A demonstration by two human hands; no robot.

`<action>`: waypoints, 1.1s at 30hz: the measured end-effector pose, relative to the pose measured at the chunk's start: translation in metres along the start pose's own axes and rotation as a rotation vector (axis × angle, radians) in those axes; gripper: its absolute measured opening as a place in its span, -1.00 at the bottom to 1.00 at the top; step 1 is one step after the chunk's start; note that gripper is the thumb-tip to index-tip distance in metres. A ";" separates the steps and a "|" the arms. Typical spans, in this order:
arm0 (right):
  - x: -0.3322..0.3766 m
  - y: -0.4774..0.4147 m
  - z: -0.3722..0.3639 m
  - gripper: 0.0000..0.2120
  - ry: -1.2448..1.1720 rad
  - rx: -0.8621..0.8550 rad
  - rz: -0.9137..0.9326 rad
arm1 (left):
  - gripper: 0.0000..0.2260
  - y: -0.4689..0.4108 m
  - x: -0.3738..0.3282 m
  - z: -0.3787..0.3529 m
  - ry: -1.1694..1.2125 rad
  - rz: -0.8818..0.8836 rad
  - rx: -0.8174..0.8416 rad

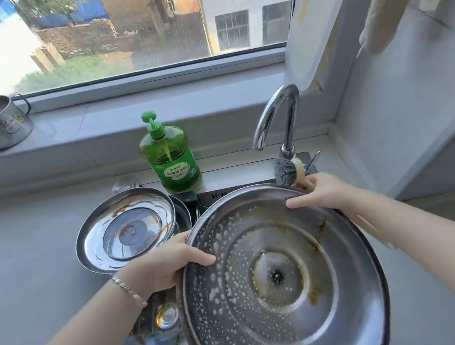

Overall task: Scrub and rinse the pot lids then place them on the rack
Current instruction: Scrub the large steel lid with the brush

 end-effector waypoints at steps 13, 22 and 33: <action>0.080 0.058 -0.075 -0.52 0.577 -0.268 0.396 | -0.54 0.003 0.006 -0.023 0.284 -0.163 -0.076; 0.103 0.090 -0.085 -0.59 0.139 -0.179 0.622 | -0.46 0.009 0.001 -0.023 0.280 -0.247 -0.107; 0.109 0.087 -0.066 -0.55 0.027 -0.262 0.630 | -0.39 0.014 0.006 -0.047 0.280 -0.222 0.002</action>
Point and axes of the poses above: each hand's wrist, its own y-axis away from the middle knuckle, its own z-axis out of the back of the hand, x = y × z, the point moved 10 cm from there along -y, towards the middle knuckle, and after that the axes turned 7 degrees about y, right-handed, at the moved point
